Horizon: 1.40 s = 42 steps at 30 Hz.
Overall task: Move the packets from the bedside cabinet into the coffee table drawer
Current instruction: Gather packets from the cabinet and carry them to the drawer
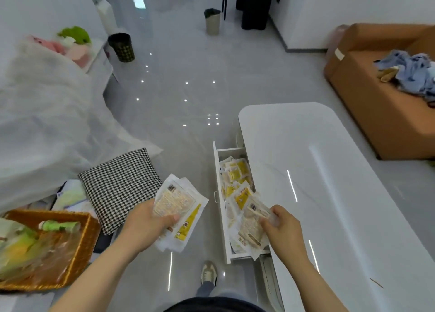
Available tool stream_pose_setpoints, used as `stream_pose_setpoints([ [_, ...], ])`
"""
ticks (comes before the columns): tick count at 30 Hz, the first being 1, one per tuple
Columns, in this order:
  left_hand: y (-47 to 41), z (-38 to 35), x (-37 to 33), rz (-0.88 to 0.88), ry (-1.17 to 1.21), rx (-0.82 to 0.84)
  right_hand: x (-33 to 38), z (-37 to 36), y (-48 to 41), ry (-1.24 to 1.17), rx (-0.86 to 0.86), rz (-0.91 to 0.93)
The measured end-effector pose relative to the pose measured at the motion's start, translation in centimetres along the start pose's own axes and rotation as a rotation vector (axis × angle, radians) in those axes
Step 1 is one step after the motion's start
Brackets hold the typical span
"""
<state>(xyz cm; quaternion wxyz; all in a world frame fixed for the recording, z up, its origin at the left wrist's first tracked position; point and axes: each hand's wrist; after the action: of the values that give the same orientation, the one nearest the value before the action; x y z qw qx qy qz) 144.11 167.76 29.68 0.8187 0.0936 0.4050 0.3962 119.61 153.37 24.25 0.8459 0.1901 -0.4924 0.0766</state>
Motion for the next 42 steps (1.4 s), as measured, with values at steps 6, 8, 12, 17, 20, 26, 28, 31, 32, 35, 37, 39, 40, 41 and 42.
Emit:
stream_pose_setpoints([
  [6,-5.9,0.8,-2.5,-0.046,-0.083,0.093,1.3,0.0,-3.7,-0.013,-0.078,-0.058],
  [8,-7.7,1.0,-3.2,-0.069,-0.129,0.129,1.3,-0.2,-4.3,-0.024,-0.109,-0.101],
  [12,-11.9,1.7,-4.2,-0.096,-0.154,0.187,1.6,-1.4,-5.3,-0.006,-0.202,-0.173],
  [17,-17.8,3.5,-5.5,-0.192,-0.253,0.268,2.6,-4.3,-6.6,-0.019,-0.327,-0.275],
  [20,-21.4,5.1,-6.3,-0.248,-0.287,0.340,3.6,-6.6,-7.4,-0.036,-0.396,-0.335],
  [26,-28.1,6.6,-7.3,-0.285,-0.386,0.477,5.1,-10.5,-8.2,-0.072,-0.520,-0.455],
  [28,-29.7,6.3,-7.7,-0.299,-0.420,0.502,5.3,-11.2,-8.3,-0.079,-0.552,-0.493],
  [31,-31.8,5.5,-8.6,-0.286,-0.408,0.538,5.3,-11.8,-8.7,-0.092,-0.602,-0.519],
  [32,-32.5,5.1,-9.0,-0.289,-0.416,0.549,5.2,-11.9,-9.1,-0.096,-0.614,-0.531],
  [35,-34.8,3.7,-10.4,-0.303,-0.458,0.561,4.6,-11.8,-10.8,-0.095,-0.641,-0.583],
  [37,-36.5,2.6,-11.5,-0.309,-0.490,0.547,3.8,-11.7,-12.3,-0.105,-0.656,-0.608],
  [39,-38.2,1.5,-12.6,-0.314,-0.532,0.552,3.2,-11.5,-14.0,-0.135,-0.664,-0.625],
  [40,-39.0,1.0,-13.2,-0.313,-0.551,0.562,2.9,-11.3,-15.0,-0.149,-0.660,-0.627],
  [41,-40.0,0.4,-13.7,-0.315,-0.572,0.570,2.6,-11.2,-16.0,-0.159,-0.653,-0.629],
  [42,-41.1,-0.2,-14.2,-0.314,-0.602,0.570,2.4,-11.1,-17.1,-0.164,-0.640,-0.638],
])
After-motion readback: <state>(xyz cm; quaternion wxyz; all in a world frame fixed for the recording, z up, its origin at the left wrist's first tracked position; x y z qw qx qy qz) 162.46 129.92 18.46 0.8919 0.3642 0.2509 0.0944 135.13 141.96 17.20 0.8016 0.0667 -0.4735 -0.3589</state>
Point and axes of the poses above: each hand's wrist, its own y-axis away from the middle knuckle, its own z-axis out of the back of the hand, x = y × z, and after that the axes turned 14 degrees about -y, right-handed
